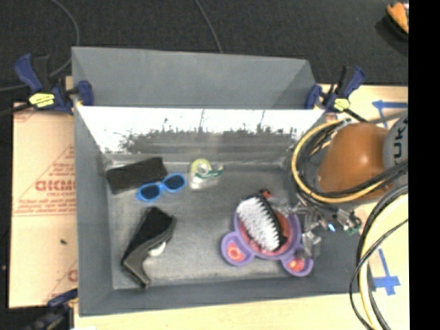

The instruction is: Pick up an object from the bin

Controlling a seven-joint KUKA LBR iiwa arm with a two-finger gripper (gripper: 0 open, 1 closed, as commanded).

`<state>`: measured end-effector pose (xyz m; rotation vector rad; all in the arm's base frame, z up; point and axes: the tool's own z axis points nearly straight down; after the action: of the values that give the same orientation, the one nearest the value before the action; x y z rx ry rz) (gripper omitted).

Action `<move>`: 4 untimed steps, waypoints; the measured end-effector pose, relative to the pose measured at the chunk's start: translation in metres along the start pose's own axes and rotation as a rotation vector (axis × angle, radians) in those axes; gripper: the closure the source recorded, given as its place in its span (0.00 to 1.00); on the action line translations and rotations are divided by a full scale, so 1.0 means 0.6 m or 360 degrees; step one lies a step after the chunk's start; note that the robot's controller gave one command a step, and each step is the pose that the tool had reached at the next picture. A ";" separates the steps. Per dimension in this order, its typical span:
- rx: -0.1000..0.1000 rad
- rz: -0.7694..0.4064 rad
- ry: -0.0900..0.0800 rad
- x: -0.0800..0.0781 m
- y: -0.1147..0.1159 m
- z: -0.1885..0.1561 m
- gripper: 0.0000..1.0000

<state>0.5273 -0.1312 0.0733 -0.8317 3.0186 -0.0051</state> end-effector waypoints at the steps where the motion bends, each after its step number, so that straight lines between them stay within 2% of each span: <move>1: 0.0013 -0.0712 -0.0004 0.014 0.050 0.001 0.00; 2: -0.0009 -0.0810 -0.0007 -0.026 0.014 0.004 0.00; 3: 0.0043 -0.1865 0.0008 -0.091 0.117 -0.006 1.00; 4: 0.0043 -0.1873 0.0007 -0.092 0.118 -0.006 1.00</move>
Offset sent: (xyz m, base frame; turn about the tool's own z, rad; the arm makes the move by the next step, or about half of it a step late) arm 0.0082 0.0115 -0.0033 -0.5117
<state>0.5386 -0.0419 0.0771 -2.3675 2.0491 -0.0534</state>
